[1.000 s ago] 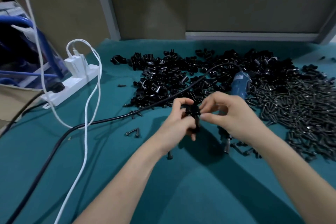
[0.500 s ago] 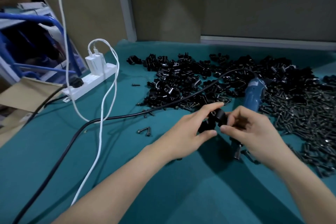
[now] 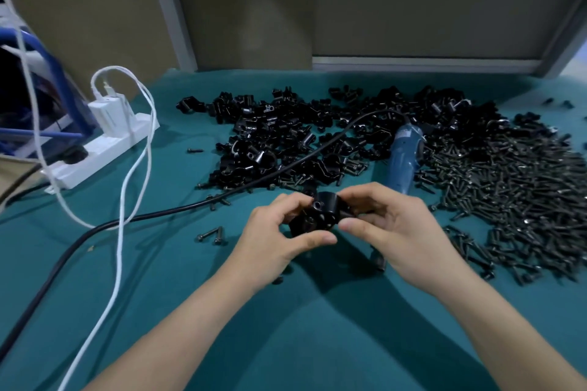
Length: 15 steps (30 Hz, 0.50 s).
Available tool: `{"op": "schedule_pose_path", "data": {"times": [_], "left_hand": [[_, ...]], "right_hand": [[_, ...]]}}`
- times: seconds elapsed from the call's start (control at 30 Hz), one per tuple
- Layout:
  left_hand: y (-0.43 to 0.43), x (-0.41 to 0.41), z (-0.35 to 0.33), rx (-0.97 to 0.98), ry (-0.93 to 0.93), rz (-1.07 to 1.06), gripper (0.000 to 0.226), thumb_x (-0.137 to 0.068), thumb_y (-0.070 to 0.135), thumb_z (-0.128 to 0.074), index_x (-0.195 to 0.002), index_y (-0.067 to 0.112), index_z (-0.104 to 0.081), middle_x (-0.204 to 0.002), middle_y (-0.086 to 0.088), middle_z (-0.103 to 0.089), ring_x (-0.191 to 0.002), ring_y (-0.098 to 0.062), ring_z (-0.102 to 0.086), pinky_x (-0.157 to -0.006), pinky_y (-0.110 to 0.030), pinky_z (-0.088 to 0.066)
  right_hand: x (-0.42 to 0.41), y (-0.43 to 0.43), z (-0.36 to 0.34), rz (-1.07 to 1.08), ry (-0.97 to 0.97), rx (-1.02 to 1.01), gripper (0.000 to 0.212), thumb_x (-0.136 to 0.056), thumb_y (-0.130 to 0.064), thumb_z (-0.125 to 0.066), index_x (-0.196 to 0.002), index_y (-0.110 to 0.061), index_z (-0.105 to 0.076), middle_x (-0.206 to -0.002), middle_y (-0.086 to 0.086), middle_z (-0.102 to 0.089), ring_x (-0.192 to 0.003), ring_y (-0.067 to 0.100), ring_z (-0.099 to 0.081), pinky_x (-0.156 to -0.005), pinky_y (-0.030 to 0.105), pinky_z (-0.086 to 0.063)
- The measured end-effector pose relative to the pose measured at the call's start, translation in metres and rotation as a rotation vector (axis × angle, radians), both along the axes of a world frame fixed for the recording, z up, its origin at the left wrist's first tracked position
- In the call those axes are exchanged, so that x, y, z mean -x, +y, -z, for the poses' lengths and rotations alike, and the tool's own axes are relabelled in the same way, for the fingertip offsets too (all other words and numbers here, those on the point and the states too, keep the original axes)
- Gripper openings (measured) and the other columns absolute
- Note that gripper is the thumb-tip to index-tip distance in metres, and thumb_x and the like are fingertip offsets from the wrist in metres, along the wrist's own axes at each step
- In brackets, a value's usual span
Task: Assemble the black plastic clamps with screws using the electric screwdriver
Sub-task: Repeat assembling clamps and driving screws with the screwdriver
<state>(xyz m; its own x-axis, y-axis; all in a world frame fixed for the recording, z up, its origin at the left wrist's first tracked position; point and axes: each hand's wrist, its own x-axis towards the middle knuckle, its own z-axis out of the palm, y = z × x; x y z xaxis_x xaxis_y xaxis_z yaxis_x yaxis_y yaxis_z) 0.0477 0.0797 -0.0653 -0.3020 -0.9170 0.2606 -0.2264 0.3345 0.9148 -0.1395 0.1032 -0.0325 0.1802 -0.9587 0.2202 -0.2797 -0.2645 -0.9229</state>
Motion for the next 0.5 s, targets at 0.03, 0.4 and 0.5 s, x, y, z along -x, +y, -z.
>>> {"op": "schedule_pose_path", "data": {"times": [0.03, 0.4, 0.5], "left_hand": [[0.0003, -0.0007, -0.0008, -0.006, 0.001, 0.002, 0.033, -0.064, 0.048, -0.083, -0.094, 0.037, -0.071, -0.1, -0.002, -0.069, -0.095, -0.017, -0.066, -0.091, -0.042, -0.05], [0.0035, 0.0008, -0.0069, -0.105, 0.182, 0.031, 0.04, -0.069, 0.033, -0.081, -0.107, 0.038, -0.068, -0.106, 0.002, -0.07, -0.101, -0.011, -0.065, -0.089, -0.022, -0.049], [0.0055, 0.0025, -0.0078, -0.076, 0.182, 0.028, 0.029, -0.073, 0.032, -0.077, -0.102, 0.037, -0.073, -0.103, 0.009, -0.071, -0.1, -0.006, -0.065, -0.085, -0.015, -0.047]], "right_hand": [[0.0003, -0.0002, -0.0001, -0.001, -0.018, -0.011, 0.034, -0.08, 0.001, -0.073, -0.095, -0.029, -0.068, -0.097, -0.006, -0.068, -0.089, 0.006, -0.065, -0.083, 0.018, -0.052], [-0.0011, 0.0022, -0.0007, -0.026, -0.02, -0.067, 0.027, -0.08, -0.009, -0.073, -0.093, -0.032, -0.07, -0.094, -0.003, -0.065, -0.088, 0.004, -0.064, -0.08, 0.018, -0.052], [0.0002, 0.0023, -0.0015, -0.002, -0.009, -0.09, 0.024, -0.077, -0.01, -0.077, -0.091, -0.029, -0.072, -0.088, -0.004, -0.07, -0.083, 0.009, -0.067, -0.077, 0.023, -0.054]]}}
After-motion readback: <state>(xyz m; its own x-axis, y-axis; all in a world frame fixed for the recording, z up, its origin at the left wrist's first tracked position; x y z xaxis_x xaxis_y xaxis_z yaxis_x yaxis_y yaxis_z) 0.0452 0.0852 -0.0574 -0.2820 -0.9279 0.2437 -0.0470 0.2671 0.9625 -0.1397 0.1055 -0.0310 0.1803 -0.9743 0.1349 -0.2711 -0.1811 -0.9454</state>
